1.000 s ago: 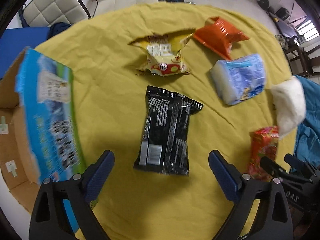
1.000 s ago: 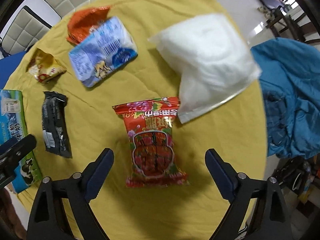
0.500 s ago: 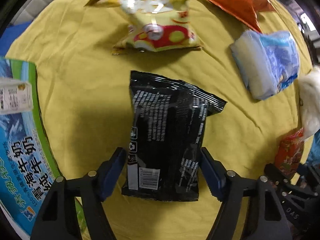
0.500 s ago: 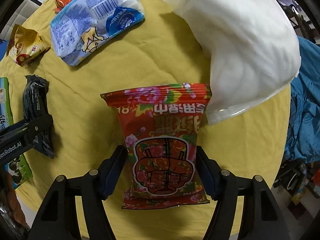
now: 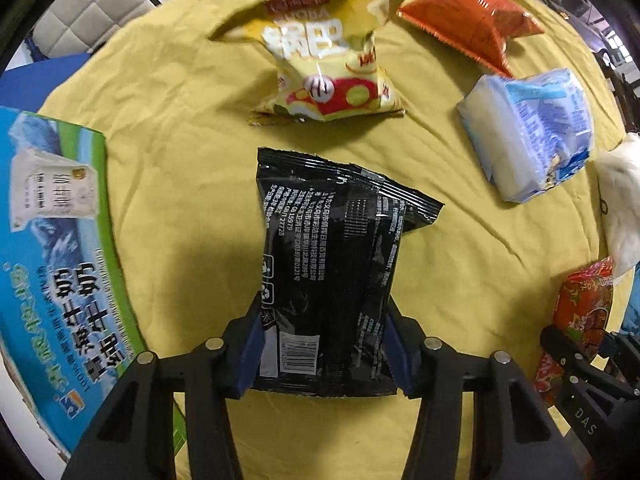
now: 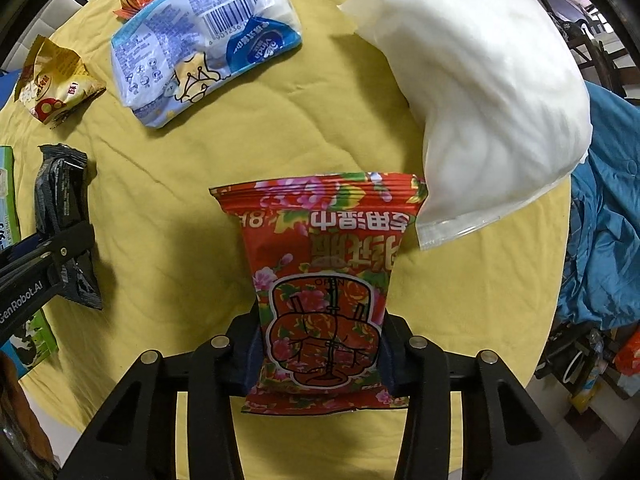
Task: Organize snacks
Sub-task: 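Grasp the black wrapper with the left tool while the right tool grasps the red-floral bag, then carry both packs into the box and open both tools to release them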
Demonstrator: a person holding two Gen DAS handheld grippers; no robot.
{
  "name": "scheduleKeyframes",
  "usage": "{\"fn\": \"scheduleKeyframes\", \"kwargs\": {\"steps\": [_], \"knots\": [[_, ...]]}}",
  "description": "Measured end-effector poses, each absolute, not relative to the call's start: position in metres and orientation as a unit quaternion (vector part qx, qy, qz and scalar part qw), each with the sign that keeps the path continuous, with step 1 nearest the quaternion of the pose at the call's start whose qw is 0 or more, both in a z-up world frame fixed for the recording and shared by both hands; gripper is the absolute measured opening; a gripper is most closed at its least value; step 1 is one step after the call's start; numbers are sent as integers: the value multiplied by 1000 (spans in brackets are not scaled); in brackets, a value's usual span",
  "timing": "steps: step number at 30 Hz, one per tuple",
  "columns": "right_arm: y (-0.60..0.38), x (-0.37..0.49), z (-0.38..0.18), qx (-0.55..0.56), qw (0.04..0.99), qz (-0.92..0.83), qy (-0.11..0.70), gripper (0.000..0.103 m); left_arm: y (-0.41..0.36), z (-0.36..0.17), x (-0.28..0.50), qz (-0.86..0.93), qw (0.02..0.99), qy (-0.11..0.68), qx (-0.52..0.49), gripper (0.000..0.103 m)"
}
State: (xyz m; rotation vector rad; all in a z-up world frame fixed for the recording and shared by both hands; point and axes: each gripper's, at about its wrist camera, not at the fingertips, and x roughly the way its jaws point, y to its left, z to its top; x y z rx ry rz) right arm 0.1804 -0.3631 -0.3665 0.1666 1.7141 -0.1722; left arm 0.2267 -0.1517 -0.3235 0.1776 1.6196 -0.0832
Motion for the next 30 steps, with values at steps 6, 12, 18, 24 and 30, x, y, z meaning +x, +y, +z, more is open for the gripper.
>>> {"fn": "scheduleKeyframes", "kwargs": {"steps": [6, 12, 18, 24, 30], "knots": [[-353, 170, -343, 71, 660, -70, 745, 46, -151, -244, 204, -43, 724, 685, 69, 49], [-332, 157, -298, 62, 689, -49, 720, 46, -139, -146, 166, -60, 766, 639, 42, 49], [-307, 146, -231, 65, 727, -15, 684, 46, -104, -98, 163, -64, 802, 594, 23, 49], [-280, 138, -152, 55, 764, 26, 643, 46, -68, -76, 164, -53, 827, 560, 16, 49], [-239, 133, -97, 51, 789, 56, 610, 46, -20, -64, 164, -46, 842, 538, 2, 49]]}}
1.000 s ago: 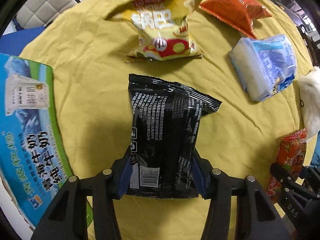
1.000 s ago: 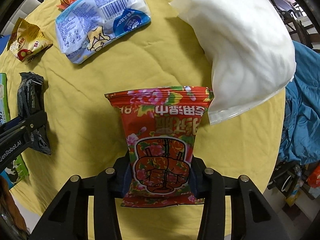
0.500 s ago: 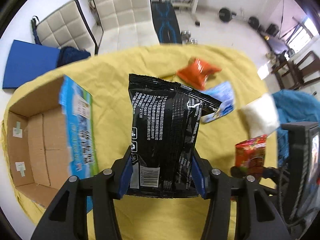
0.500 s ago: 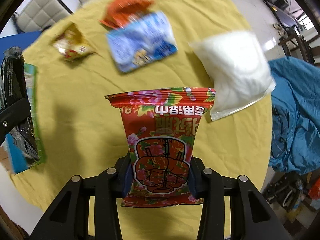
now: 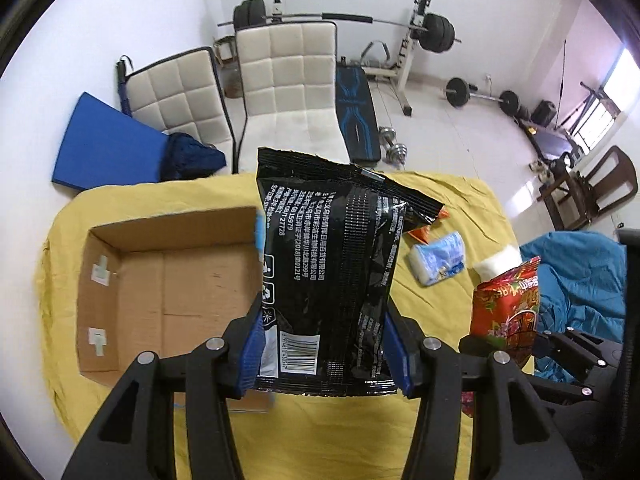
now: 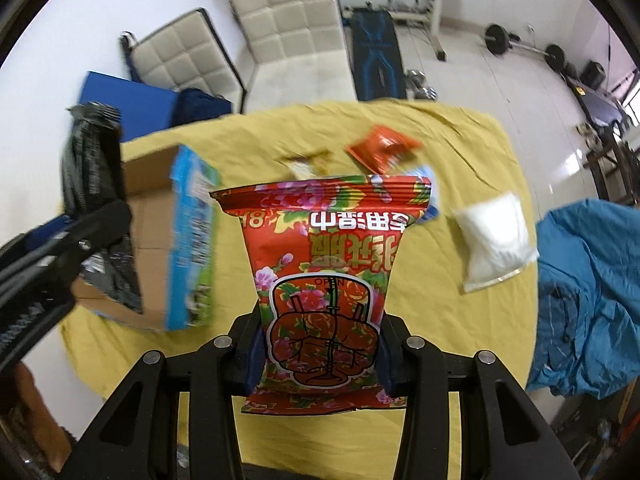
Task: Organize snacks
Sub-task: 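Carry both packs into the box and open both tools to release them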
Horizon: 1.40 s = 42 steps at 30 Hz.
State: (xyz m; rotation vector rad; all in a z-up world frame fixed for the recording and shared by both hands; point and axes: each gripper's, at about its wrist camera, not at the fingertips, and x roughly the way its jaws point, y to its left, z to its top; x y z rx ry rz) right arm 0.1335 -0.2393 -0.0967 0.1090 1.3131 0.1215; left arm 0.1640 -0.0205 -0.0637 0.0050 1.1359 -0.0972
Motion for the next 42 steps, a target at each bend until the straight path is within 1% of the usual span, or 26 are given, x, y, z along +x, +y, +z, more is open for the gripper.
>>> {"fn": "scheduleKeyframes", "kwargs": {"steps": [5, 11, 15, 23, 31, 37, 42], "knots": [[-185, 138, -71, 48, 800, 72, 593, 46, 20, -69, 170, -41, 844, 534, -10, 49], [-112, 157, -78, 44, 797, 95, 595, 46, 85, -83, 183, -27, 836, 548, -23, 49], [-66, 179, -107, 41, 785, 111, 608, 46, 128, -114, 201, -36, 818, 573, -43, 49], [-4, 231, -192, 20, 752, 114, 649, 46, 171, -191, 238, -71, 778, 623, -46, 49], [34, 270, -255, -3, 726, 104, 680, 46, 205, -255, 279, -127, 729, 663, -116, 50], [54, 289, -287, -19, 710, 94, 698, 46, 212, -288, 291, -124, 696, 692, -143, 50], [60, 295, -309, -24, 699, 86, 710, 46, 206, -301, 292, -121, 681, 706, -153, 51]]}}
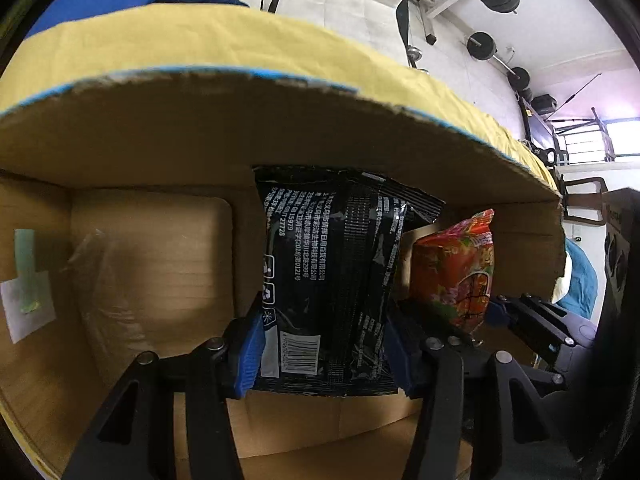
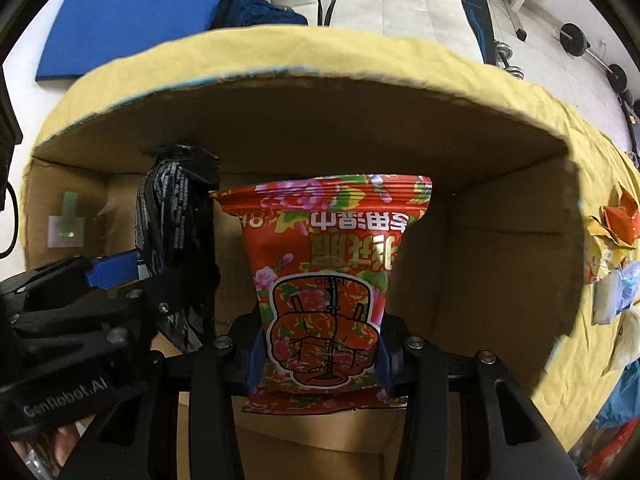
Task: Organize snacks
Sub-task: 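Carry both packs into the box and open both tools to release them, then grasp the blue-white milk pack with the left tool while the right tool grasps the white pouch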
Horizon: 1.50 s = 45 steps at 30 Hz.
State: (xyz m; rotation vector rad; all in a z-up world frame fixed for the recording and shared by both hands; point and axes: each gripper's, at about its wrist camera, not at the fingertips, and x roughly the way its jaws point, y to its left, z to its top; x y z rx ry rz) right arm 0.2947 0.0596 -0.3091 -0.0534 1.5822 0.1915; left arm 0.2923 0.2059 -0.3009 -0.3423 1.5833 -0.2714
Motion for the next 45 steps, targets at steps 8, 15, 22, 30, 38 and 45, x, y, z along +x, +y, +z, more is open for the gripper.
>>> {"fn": "scheduleKeyframes", "kwargs": {"steps": [8, 15, 22, 30, 38, 45], "knots": [[64, 288, -321, -33, 689, 75, 720, 53, 193, -301, 301, -100, 680, 715, -127, 52], [58, 284, -314, -35, 697, 68, 713, 61, 184, -282, 295, -77, 707, 697, -88, 73], [62, 269, -287, -39, 705, 70, 704, 96, 180, -256, 276, -47, 741, 669, -46, 99], [61, 244, -255, -41, 727, 53, 683, 102, 204, -230, 245, -30, 769, 636, -61, 102], [38, 203, -219, -24, 748, 52, 662, 102, 214, -209, 214, -4, 781, 622, -64, 102], [25, 169, -187, -16, 762, 63, 645, 102, 209, -184, 178, 17, 797, 602, -40, 102]]}}
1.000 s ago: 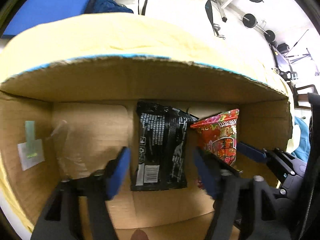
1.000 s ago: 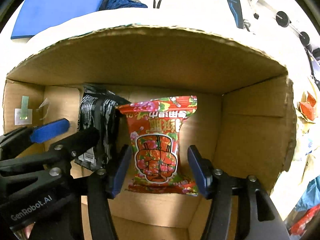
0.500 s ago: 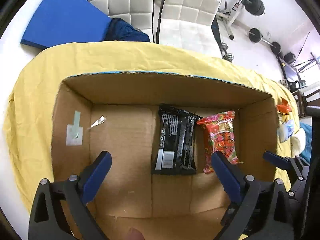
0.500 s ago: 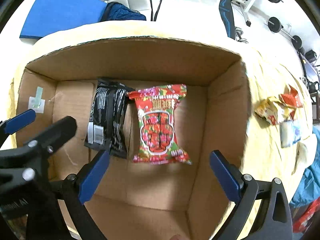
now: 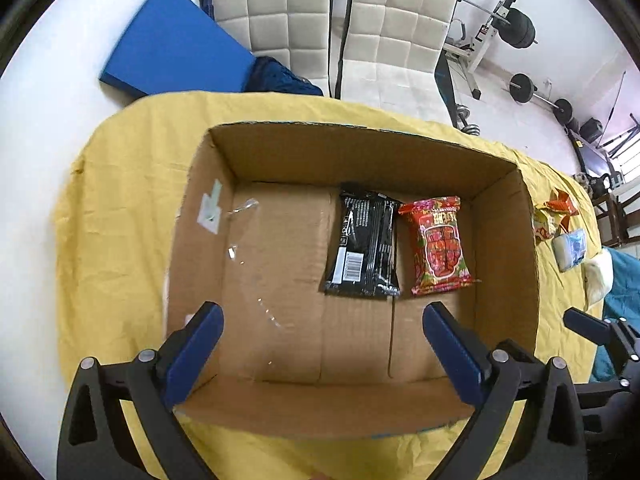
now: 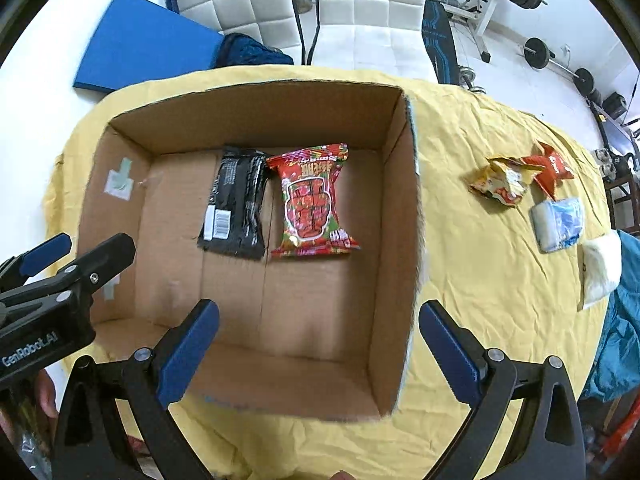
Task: Organize snacks
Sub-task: 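Grasp the blue-white milk pack with the left tool while the right tool grasps the white pouch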
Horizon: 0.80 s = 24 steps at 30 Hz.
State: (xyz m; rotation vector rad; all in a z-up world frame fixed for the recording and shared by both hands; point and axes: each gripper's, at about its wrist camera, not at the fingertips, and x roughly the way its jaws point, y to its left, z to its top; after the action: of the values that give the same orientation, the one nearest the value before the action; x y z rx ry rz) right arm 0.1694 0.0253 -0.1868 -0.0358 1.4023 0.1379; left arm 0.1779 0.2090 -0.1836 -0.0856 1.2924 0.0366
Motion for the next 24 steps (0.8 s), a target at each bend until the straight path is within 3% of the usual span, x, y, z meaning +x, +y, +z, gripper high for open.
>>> {"fn": "scheduleKeyframes", "kwargs": {"steps": [14, 24], "knots": [[-3, 128, -137, 9, 782, 109, 614, 102, 173, -127, 135, 36, 815, 577, -38, 102], [-114, 134, -118, 58, 786, 79, 611, 102, 74, -103, 157, -15, 827, 562, -9, 102]]}}
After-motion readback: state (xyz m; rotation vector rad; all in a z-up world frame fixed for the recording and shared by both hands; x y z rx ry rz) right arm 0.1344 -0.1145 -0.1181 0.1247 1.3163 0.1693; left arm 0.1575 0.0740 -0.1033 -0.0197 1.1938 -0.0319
